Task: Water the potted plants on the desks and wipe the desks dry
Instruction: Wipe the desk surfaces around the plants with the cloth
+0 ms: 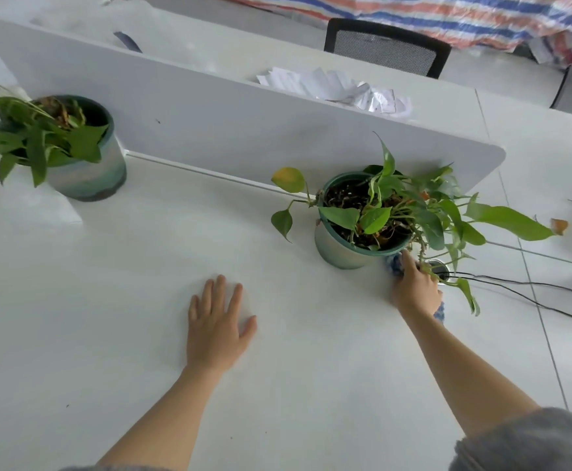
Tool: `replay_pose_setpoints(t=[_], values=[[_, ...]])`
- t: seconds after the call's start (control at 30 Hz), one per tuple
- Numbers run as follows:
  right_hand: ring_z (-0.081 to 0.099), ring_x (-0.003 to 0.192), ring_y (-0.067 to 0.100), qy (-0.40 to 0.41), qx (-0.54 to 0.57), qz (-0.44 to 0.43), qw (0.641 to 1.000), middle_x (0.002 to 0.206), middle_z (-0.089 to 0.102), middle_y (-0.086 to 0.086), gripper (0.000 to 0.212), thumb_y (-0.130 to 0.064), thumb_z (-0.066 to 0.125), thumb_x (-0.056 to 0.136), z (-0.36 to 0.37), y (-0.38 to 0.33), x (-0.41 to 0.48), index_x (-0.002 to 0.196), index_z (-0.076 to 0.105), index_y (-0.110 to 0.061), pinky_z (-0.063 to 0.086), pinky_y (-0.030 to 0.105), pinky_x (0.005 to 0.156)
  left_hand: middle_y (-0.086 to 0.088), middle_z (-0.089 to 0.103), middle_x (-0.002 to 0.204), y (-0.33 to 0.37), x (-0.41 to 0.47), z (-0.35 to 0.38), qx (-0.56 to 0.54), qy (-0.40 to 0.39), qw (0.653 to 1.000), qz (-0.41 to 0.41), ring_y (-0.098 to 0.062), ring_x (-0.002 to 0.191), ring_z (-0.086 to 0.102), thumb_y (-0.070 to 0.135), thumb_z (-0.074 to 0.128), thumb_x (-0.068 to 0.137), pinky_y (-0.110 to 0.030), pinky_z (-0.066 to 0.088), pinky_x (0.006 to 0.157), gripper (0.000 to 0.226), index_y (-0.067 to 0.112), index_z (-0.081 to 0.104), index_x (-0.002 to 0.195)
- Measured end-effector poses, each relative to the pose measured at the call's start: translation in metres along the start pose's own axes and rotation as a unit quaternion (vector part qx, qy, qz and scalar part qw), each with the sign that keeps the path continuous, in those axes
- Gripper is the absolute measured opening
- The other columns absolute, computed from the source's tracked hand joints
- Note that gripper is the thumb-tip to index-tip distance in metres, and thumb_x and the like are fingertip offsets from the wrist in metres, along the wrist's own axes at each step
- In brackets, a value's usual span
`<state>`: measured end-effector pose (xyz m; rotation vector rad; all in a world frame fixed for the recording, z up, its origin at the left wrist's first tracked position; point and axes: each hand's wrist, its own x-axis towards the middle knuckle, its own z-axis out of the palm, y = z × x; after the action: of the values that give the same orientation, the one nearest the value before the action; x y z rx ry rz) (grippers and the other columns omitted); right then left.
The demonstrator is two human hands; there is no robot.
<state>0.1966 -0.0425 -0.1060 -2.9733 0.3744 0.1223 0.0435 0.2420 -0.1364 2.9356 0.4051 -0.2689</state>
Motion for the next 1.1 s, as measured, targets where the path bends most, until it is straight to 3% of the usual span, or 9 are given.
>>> replay_pose_setpoints(t=[0.1,0.2,0.37,0.53,0.63,0.73,0.83,0.9,1.1], values=[[0.044,0.114,0.040,0.000,-0.004,-0.020,1.000,0.130,0.048,0.017,0.055,-0.004,0.038,0.087,0.000,-0.007,-0.013,0.135,0.036,-0.031,0.044,0.046,0.084,-0.021,0.057,0.130,0.000,-0.001,0.000,-0.002,-0.004,1.000,-0.003,-0.039,0.118,0.056,0.050,0.036,0.075,-0.046,0.023,0.097,0.063,0.012,0.061,0.119],[0.057,0.081,0.041,0.054,0.013,-0.158,0.986,0.101,0.063,0.015,0.059,0.000,0.057,0.072,0.019,-0.011,-0.071,0.123,0.045,-0.027,0.051,0.044,0.060,-0.021,0.055,0.132,0.000,0.000,0.003,-0.006,0.008,1.000,-0.005,-0.038,0.119,0.055,0.050,0.036,0.075,-0.047,0.026,0.098,0.064,0.012,0.060,0.120],[0.054,0.067,0.026,0.063,0.033,-0.443,0.894,0.096,0.053,-0.002,0.054,-0.014,0.065,0.060,0.031,-0.036,-0.136,0.109,0.051,-0.032,0.047,0.028,0.041,-0.021,0.057,0.130,0.001,-0.002,-0.001,-0.011,0.020,1.000,-0.004,-0.039,0.118,0.056,0.050,0.036,0.076,-0.052,0.045,0.094,0.064,0.011,0.062,0.120],[0.061,0.067,0.032,0.085,0.058,-0.382,0.918,0.087,0.066,0.010,0.057,0.000,0.069,0.054,0.010,-0.116,-0.084,0.107,0.068,-0.021,0.046,0.027,0.040,-0.017,0.058,0.130,0.001,0.000,-0.001,0.002,0.005,1.000,-0.003,-0.036,0.119,0.057,0.051,0.037,0.073,-0.044,0.024,0.098,0.062,0.017,0.062,0.118],[0.052,0.103,0.040,0.016,-0.014,-0.355,0.935,0.123,0.052,0.019,0.070,0.005,0.061,0.073,0.010,-0.151,-0.057,0.136,0.045,-0.021,0.050,0.042,0.075,-0.018,0.058,0.131,-0.001,0.000,0.000,-0.003,0.007,1.000,0.004,-0.037,0.120,0.056,0.050,0.037,0.074,-0.044,0.023,0.099,0.063,0.015,0.063,0.119],[0.030,0.129,0.035,-0.068,-0.007,-0.294,0.953,0.147,0.029,0.011,0.072,0.003,0.044,0.083,0.031,-0.156,-0.058,0.146,0.023,-0.026,0.032,0.044,0.102,-0.017,0.057,0.131,0.000,0.000,0.002,-0.004,0.018,1.000,0.006,-0.036,0.121,0.055,0.051,0.037,0.074,-0.047,0.030,0.100,0.062,0.016,0.062,0.119],[0.047,0.111,0.035,0.009,0.064,-0.355,0.933,0.122,0.059,0.014,0.072,0.007,0.052,0.062,0.045,-0.133,-0.075,0.127,0.051,-0.023,0.048,0.051,0.084,-0.017,0.058,0.131,-0.002,0.001,0.003,0.002,0.029,1.000,0.003,-0.035,0.120,0.056,0.051,0.037,0.073,-0.046,0.029,0.099,0.062,0.017,0.062,0.118],[0.044,0.096,0.026,0.045,0.062,-0.420,0.904,0.103,0.068,0.010,0.071,0.004,0.060,0.050,0.055,-0.095,-0.085,0.113,0.052,-0.026,0.053,0.043,0.070,-0.019,0.058,0.130,-0.003,0.001,0.003,-0.002,0.028,1.000,0.005,-0.037,0.120,0.056,0.051,0.037,0.074,-0.048,0.034,0.100,0.062,0.016,0.062,0.118],[0.046,0.099,0.022,0.044,0.023,-0.502,0.864,0.114,0.047,0.000,0.074,0.009,0.071,0.047,0.033,0.028,-0.113,0.110,0.052,-0.026,0.052,0.034,0.074,-0.020,0.056,0.132,-0.001,-0.001,-0.006,-0.035,0.004,0.999,-0.006,-0.039,0.122,0.053,0.051,0.033,0.075,-0.055,0.044,0.095,0.066,0.012,0.062,0.120]])
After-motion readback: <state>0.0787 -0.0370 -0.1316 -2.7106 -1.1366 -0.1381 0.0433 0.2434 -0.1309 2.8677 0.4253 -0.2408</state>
